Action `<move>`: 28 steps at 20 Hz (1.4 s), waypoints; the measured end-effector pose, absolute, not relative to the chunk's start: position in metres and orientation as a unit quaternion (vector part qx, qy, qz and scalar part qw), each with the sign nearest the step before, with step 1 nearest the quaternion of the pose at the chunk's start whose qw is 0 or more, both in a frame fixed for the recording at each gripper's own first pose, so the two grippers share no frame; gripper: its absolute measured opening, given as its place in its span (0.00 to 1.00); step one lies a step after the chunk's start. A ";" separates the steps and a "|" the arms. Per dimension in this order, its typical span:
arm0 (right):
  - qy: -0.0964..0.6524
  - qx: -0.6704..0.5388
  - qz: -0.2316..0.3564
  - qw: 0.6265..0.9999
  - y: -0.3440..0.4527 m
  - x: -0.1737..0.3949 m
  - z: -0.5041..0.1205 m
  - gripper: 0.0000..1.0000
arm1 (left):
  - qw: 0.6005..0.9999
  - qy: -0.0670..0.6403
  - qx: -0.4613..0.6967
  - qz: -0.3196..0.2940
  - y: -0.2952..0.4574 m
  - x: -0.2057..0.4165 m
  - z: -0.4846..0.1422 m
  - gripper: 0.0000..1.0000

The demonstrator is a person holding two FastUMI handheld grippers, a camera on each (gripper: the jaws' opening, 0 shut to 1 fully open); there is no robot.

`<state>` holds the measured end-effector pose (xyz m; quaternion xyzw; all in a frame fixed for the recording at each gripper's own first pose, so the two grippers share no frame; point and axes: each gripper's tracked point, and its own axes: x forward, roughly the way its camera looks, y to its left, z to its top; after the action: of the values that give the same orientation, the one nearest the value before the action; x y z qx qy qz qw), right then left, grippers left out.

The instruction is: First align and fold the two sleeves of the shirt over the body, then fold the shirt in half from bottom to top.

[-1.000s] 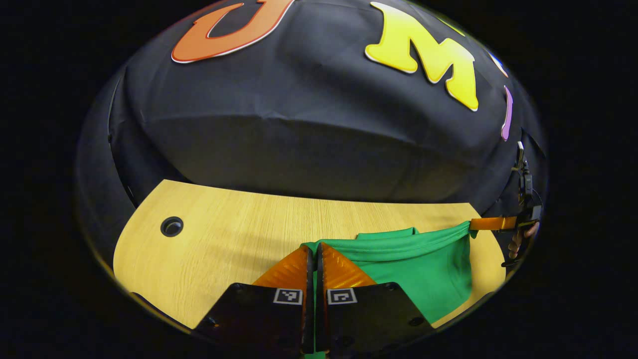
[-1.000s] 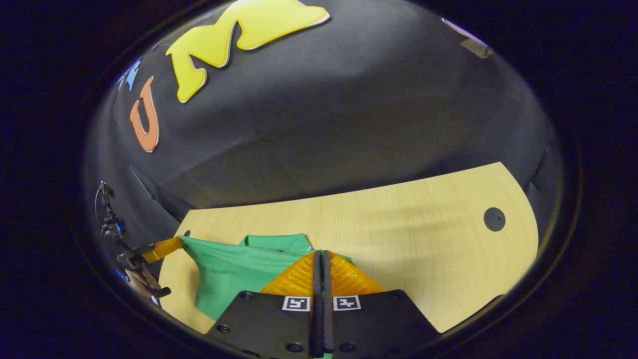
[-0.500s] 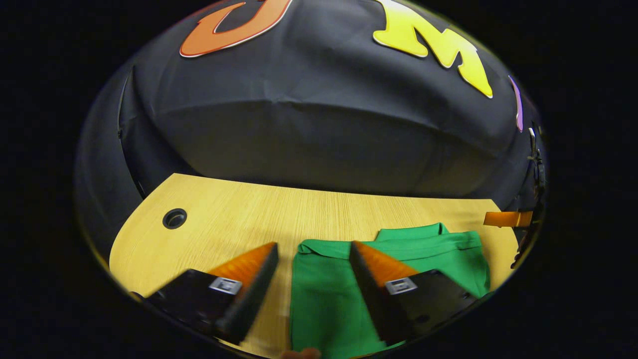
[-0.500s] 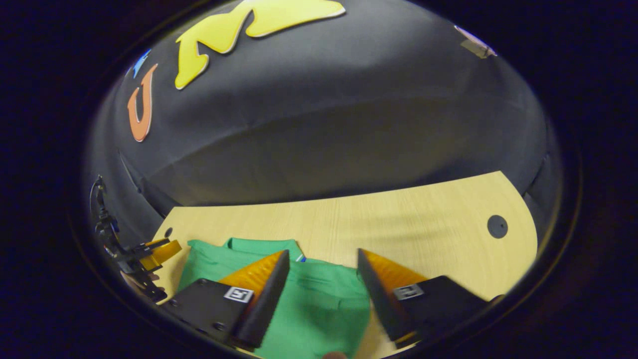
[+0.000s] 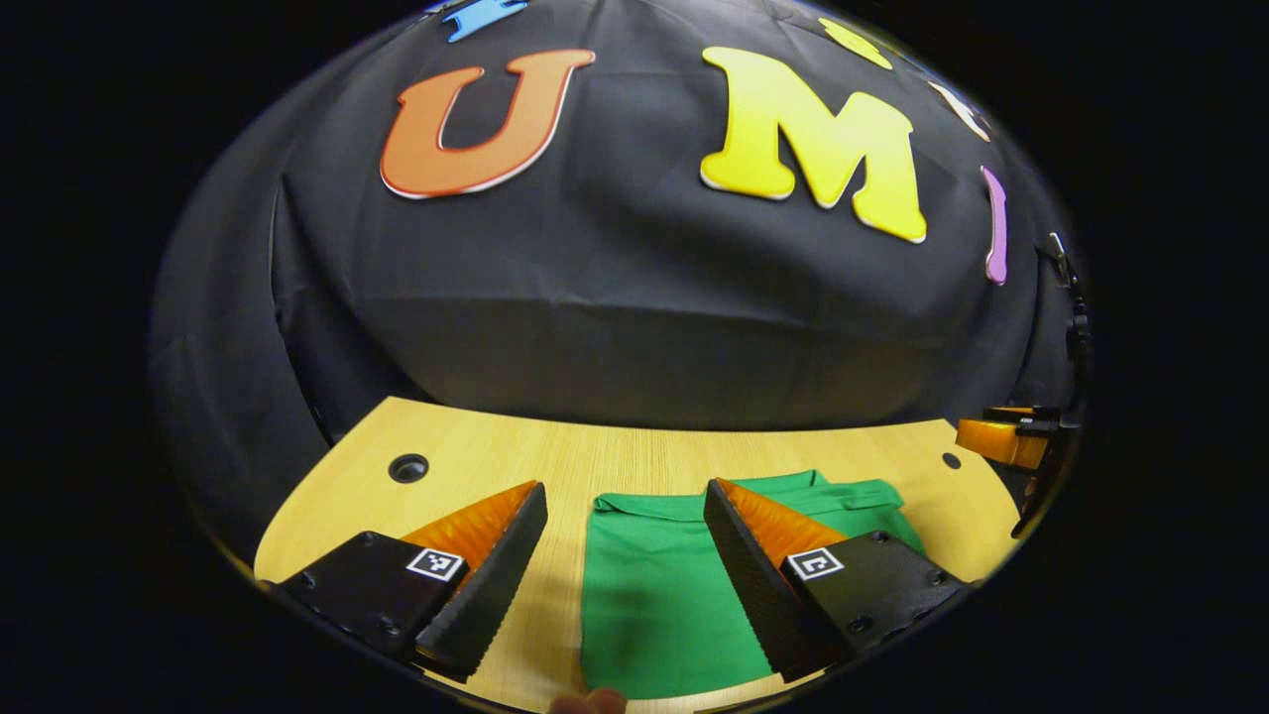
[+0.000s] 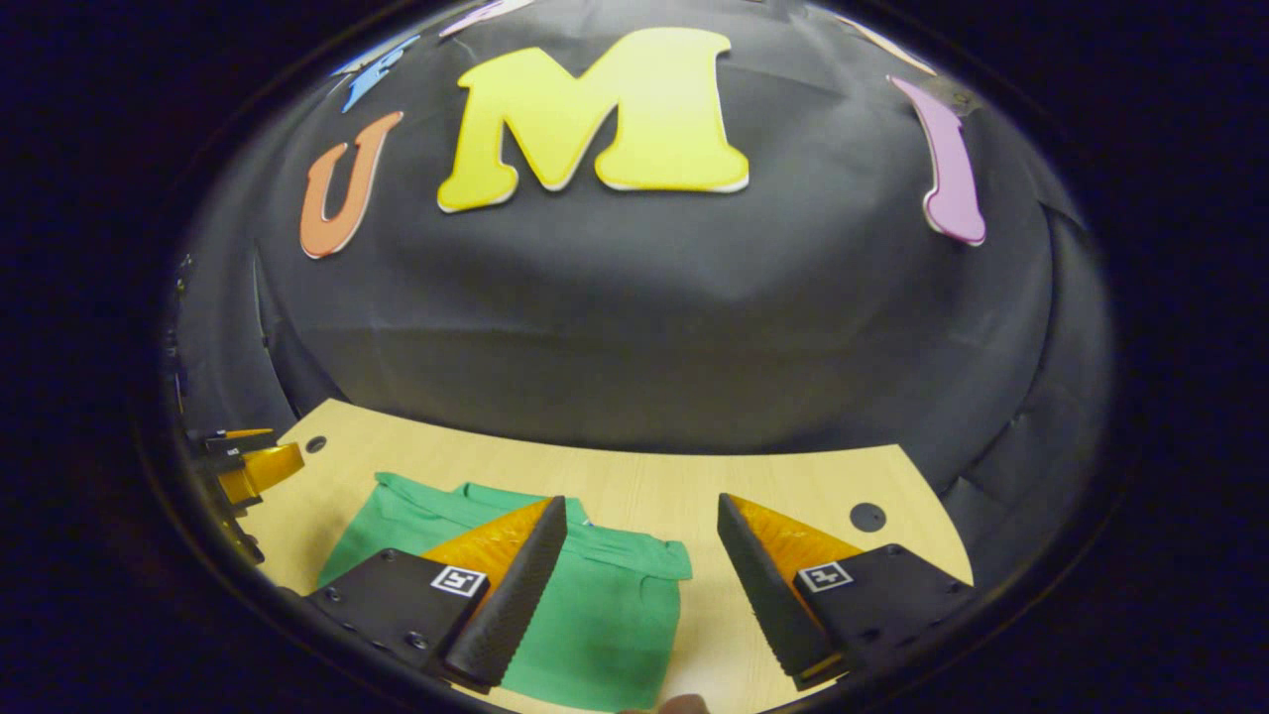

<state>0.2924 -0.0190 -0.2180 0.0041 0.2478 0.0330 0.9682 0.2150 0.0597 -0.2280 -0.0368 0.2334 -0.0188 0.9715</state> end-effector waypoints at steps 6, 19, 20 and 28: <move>0.182 0.022 0.016 0.983 0.005 0.224 -0.135 0.98 | 0.988 0.153 -0.003 -0.022 0.059 0.159 -0.114 1.00; -0.012 0.018 -0.015 1.000 0.015 0.091 0.027 0.92 | 0.998 0.036 0.007 -0.045 0.009 0.044 0.018 1.00; -0.015 0.018 -0.020 1.000 0.016 0.086 0.031 0.92 | 0.998 0.028 0.007 -0.050 0.005 0.037 0.024 1.00; -0.046 0.029 -0.015 0.998 0.017 0.038 0.044 0.93 | 0.997 0.005 0.010 -0.076 -0.026 -0.003 0.041 0.94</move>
<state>0.0383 0.0174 0.0443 0.0293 -0.0465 -0.0149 0.9984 -0.0026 -0.0257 0.0415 0.0104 0.0048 -0.0761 0.9970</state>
